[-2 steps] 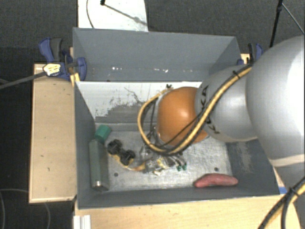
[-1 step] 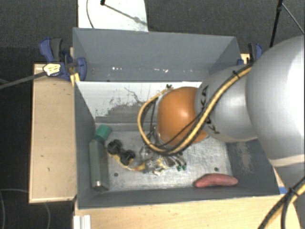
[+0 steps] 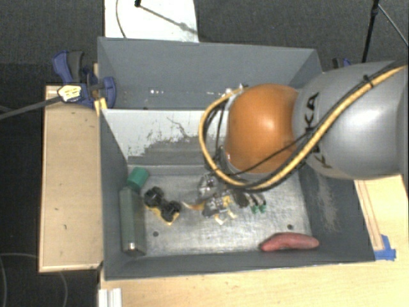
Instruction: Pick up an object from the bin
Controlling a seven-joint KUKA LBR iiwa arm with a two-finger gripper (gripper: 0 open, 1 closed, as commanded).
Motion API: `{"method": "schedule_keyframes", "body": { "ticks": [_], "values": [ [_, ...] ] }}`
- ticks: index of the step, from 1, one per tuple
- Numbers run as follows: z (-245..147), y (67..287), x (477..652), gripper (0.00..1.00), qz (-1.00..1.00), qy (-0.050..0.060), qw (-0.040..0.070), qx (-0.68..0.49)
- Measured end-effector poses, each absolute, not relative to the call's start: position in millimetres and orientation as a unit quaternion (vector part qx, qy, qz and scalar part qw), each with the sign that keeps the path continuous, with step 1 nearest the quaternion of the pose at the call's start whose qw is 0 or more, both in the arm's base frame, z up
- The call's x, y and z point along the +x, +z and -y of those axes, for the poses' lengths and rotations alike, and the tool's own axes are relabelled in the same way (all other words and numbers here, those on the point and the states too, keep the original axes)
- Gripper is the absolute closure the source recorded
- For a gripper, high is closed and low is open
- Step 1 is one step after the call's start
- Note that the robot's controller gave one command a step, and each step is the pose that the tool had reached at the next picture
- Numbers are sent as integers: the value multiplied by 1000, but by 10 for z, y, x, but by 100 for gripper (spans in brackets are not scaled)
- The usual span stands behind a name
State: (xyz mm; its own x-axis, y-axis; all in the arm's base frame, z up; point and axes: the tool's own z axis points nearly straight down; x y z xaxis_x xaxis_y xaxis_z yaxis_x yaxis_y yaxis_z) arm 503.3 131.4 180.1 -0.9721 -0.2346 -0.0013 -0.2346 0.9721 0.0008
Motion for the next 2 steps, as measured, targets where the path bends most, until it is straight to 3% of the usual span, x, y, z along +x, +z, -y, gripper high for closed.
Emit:
{"method": "schedule_keyframes", "body": {
  "ticks": [2],
  "values": [
    [-1310,1819,5010,100,-993,0,0,-117]
  ]
}}
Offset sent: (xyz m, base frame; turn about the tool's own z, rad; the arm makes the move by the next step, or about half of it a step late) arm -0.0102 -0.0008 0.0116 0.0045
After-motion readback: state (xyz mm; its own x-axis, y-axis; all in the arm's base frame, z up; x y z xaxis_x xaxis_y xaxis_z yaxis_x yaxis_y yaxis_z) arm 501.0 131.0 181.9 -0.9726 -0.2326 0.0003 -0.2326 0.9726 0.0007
